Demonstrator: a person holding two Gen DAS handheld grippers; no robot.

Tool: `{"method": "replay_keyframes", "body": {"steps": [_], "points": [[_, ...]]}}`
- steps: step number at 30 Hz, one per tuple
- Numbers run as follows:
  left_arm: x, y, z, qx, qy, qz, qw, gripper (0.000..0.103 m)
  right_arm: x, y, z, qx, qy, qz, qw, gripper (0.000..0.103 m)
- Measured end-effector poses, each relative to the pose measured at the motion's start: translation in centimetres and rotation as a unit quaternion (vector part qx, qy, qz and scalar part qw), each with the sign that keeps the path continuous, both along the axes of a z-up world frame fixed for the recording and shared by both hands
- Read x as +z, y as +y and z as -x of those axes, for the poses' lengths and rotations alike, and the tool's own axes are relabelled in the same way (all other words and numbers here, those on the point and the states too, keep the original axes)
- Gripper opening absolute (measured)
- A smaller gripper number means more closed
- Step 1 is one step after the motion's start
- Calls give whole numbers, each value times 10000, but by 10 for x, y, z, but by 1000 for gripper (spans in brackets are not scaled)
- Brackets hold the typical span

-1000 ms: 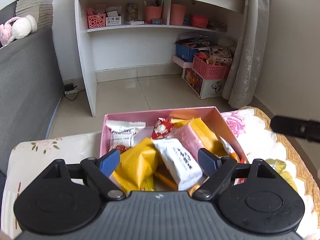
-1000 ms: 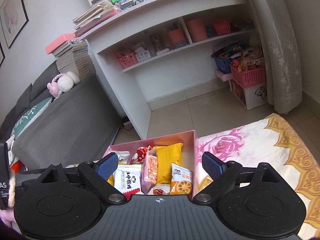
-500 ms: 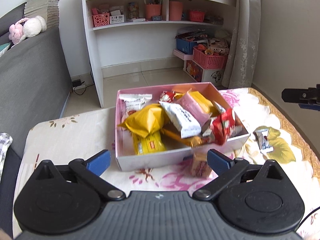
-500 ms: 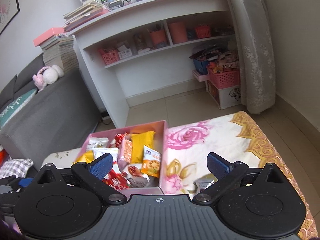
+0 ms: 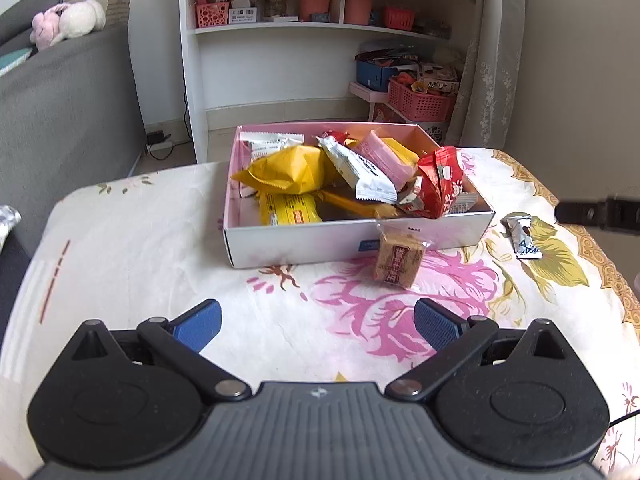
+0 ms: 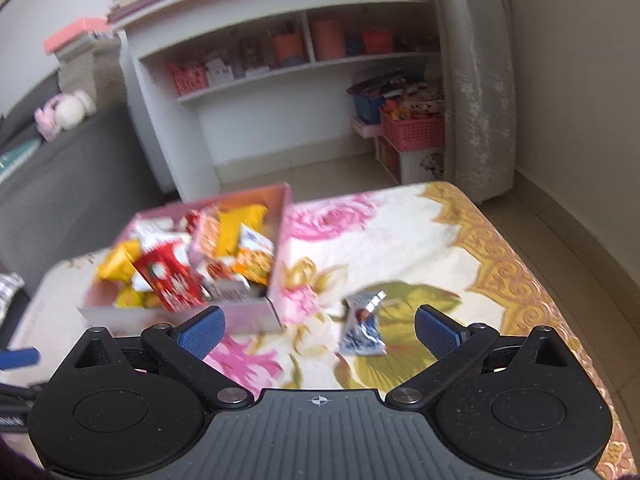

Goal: Organize snacks
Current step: 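Grasp the wrapped cake square with the left tool while the right grasps the blue truffle chocolate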

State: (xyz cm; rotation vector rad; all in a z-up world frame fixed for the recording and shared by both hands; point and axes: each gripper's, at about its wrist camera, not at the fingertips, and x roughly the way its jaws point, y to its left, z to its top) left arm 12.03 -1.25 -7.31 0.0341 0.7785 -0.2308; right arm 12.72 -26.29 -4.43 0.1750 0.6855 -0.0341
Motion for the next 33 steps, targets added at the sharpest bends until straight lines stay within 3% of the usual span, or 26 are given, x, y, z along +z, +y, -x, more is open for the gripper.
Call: {"method": "replay_keyframes", "body": {"steps": [7,12,20,23,33], "points": [[-19,-7,2,32,-63,127,9999,103,-23,0,5,264,43,566,9980,102],[-35,-17,-2,-73,-152,11,9999,103,-42,-3,2,289,306,582,9974,102],[-55,-31,-8,-348,36,25,9994,103,-66,-10,-10,242,644,656,9955,102],[-58,-39,-7,-488,-134,-145,9986,103,-72,-15,-16,169,749,585,9953,102],[-61,-52,-23,-674,-345,-75,9971,103,-78,-18,-34,-122,566,496,9971,103]]}}
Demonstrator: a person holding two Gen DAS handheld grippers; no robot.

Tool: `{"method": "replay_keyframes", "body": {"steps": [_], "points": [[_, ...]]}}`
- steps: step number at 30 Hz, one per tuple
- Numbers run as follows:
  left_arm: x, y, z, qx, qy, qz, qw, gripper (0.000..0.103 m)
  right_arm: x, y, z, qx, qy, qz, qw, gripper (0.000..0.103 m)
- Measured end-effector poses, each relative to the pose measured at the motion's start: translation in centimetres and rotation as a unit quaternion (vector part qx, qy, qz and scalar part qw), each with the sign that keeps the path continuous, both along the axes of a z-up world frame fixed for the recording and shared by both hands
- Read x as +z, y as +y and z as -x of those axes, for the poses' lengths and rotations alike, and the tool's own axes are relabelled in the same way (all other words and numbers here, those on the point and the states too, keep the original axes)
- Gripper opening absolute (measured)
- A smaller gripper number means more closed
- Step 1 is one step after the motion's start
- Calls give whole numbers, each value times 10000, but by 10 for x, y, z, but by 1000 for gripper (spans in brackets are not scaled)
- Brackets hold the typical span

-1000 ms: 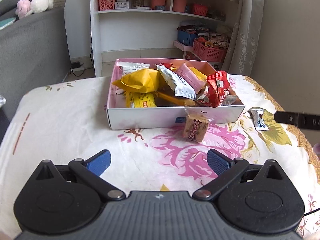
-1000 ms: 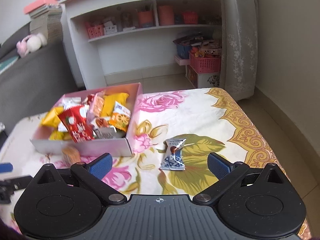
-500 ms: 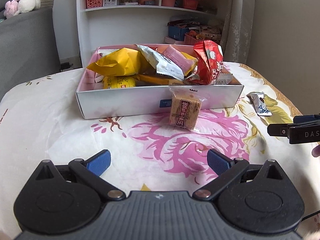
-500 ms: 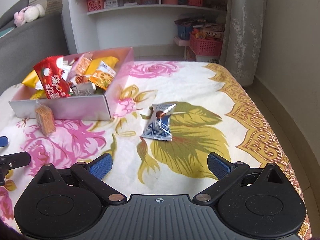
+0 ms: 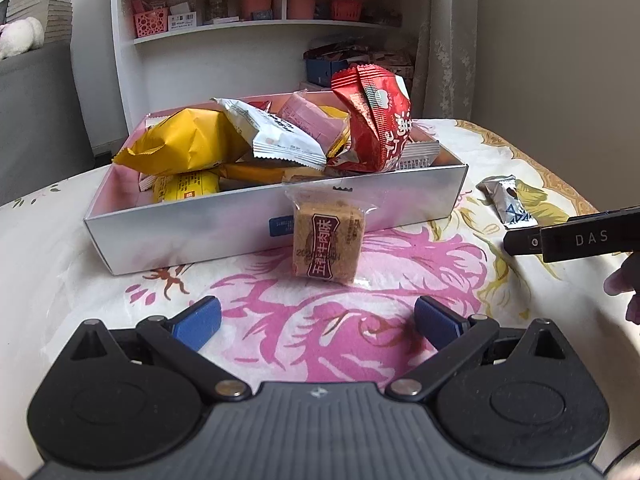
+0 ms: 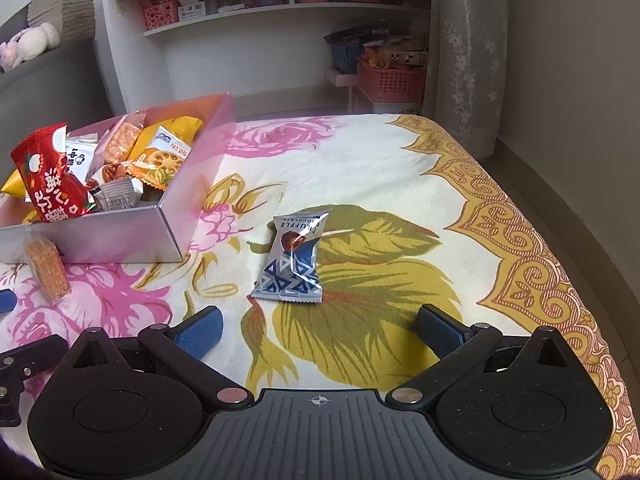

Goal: Organize snacks

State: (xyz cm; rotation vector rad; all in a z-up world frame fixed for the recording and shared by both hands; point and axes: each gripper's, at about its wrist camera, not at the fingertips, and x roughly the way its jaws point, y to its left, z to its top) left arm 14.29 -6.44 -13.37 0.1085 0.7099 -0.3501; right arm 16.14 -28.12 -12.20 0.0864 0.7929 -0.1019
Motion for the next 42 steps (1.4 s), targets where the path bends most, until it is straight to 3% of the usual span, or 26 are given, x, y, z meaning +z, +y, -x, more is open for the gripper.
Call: {"method": "replay_keyframes", "body": {"steps": [6,11,21,27,38,42], "points": [[1,-4,-9,-61,-175,112,9998,87,-2,2,-12,-234,-101,17,9997,103],[3,-3,-16,-21,-207,299,9993,63,-2,3,-19,-352,-133,22,9993,103],[7,5,-21,11,-108,506,9987,43,0,7,-26,-411,-169,31,9990,97],[9,7,-21,-1,-46,521,9986,35,4,11,-28,-353,-229,32,9991,79],[12,12,-21,65,140,646,9978,32,9,11,-27,-260,-266,-31,9993,27],[14,12,-21,81,206,625,9978,32,12,11,-26,-217,-250,-95,9994,24]]}}
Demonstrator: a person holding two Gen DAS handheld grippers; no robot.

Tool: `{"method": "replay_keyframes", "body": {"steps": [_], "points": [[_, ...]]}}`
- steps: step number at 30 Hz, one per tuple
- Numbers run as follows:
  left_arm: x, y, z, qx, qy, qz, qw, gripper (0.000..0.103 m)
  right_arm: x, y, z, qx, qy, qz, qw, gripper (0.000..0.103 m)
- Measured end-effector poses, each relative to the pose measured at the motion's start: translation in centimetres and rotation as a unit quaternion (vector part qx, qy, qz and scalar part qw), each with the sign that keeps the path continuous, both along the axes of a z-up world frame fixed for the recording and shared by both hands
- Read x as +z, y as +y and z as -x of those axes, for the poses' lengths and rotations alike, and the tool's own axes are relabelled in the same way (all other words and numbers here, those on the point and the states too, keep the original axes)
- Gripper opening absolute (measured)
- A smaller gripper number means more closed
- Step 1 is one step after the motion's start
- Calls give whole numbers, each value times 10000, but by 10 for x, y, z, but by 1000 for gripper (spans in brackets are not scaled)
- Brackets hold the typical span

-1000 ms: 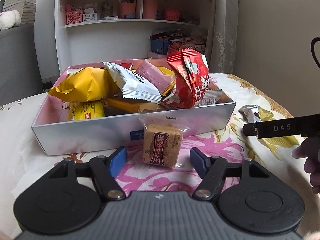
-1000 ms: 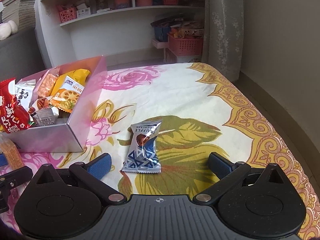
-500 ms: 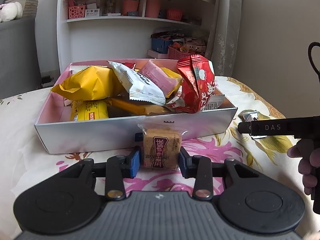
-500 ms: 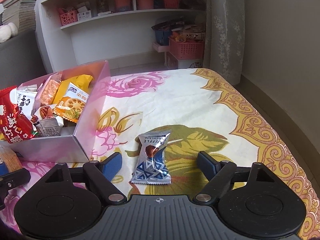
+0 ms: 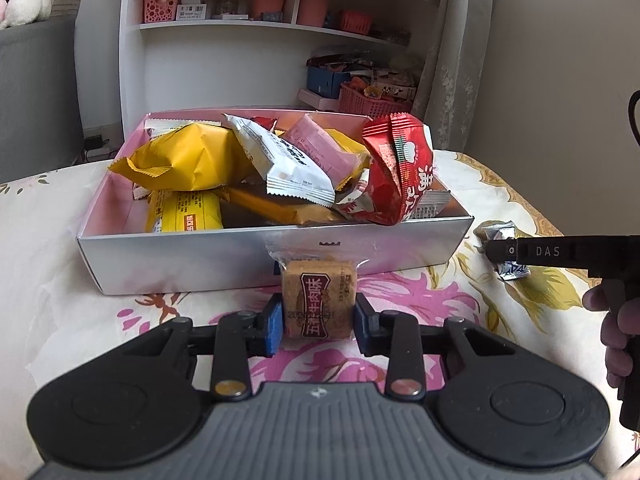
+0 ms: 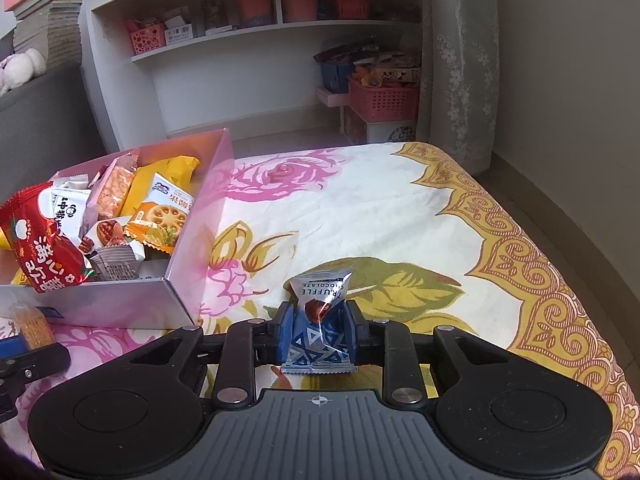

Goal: Organize snacks

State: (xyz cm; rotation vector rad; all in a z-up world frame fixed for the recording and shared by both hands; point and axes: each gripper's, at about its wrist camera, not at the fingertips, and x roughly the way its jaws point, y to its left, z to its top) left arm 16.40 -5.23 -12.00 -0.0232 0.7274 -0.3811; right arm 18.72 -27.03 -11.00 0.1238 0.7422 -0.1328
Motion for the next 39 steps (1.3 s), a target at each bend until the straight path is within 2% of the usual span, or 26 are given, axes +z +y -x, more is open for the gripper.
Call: {"method": "replay_keyframes", "body": {"steps": [17,23,30,39], "points": [[9,3,0,25,493,-200,9986,32,16,2,8,210,134,-451,9987,24],[14,4,1,44,634,-226,9977,32,21,6,12,373,248,-752,9962,24],[19,12,-2,138,885,-30,9960,32,28,19,16,625,400,-1028,9919,24],[30,29,-4,287,1108,149,9933,32,35,38,22,718,847,-1501,9824,24]]}}
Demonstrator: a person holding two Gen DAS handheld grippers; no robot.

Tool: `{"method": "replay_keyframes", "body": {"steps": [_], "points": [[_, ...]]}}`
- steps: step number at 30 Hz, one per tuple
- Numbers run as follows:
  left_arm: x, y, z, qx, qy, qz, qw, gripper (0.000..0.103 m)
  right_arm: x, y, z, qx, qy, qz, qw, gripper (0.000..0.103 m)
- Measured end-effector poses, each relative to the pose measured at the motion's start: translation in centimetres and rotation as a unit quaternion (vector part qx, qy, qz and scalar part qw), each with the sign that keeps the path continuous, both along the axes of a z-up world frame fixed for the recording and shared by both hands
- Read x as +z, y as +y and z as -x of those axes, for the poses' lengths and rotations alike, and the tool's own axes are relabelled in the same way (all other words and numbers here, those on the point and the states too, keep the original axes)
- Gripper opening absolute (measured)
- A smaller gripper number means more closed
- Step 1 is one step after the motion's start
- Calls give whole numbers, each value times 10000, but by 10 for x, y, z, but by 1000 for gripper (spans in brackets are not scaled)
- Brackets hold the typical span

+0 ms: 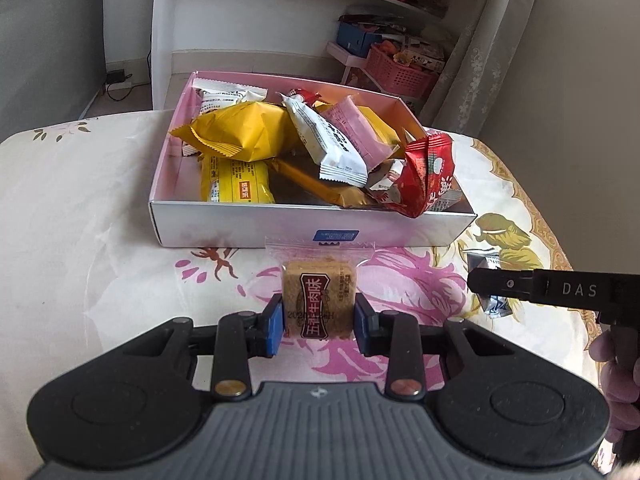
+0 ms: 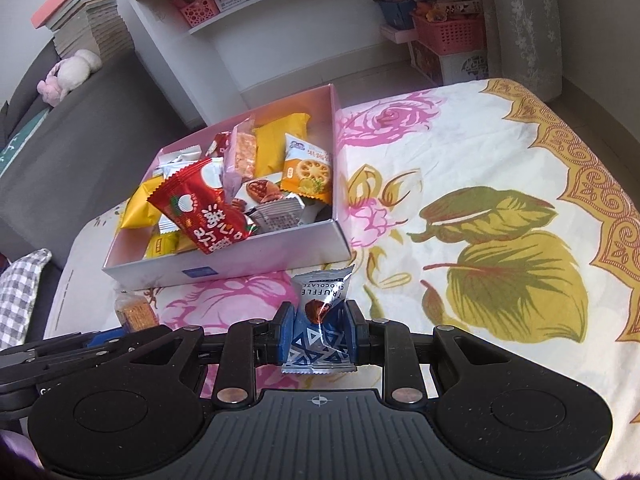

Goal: Organize snacks

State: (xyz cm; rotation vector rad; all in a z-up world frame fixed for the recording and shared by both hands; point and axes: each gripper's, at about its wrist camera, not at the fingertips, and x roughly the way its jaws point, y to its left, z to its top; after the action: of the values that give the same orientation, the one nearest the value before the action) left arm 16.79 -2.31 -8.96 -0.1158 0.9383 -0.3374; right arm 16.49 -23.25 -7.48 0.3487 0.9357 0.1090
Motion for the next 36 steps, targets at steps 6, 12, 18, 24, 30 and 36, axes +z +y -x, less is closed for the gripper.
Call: {"method": "replay_keyframes", "body": {"steps": [6,12,18,24,30,36], "points": [[14,16,1,147,48,138,9998,32,7,16,2,122,114,-234,9996,24],[23,30,-6,366,17,250,9990,32,18,35,-2,222,63,-519,9984,24],[30,44,-15,600,-92,343,9976,32,31,59,-8,397,-179,-720,9965,24],[32,50,-25,674,-307,405,9964,32,40,73,-24,442,-523,-810,9944,24],[32,46,-34,631,-498,373,9961,32,38,63,-41,89,-746,-902,9931,24],[27,39,-40,536,-578,334,9963,32,34,50,-52,-275,-930,-1072,9895,24]]}}
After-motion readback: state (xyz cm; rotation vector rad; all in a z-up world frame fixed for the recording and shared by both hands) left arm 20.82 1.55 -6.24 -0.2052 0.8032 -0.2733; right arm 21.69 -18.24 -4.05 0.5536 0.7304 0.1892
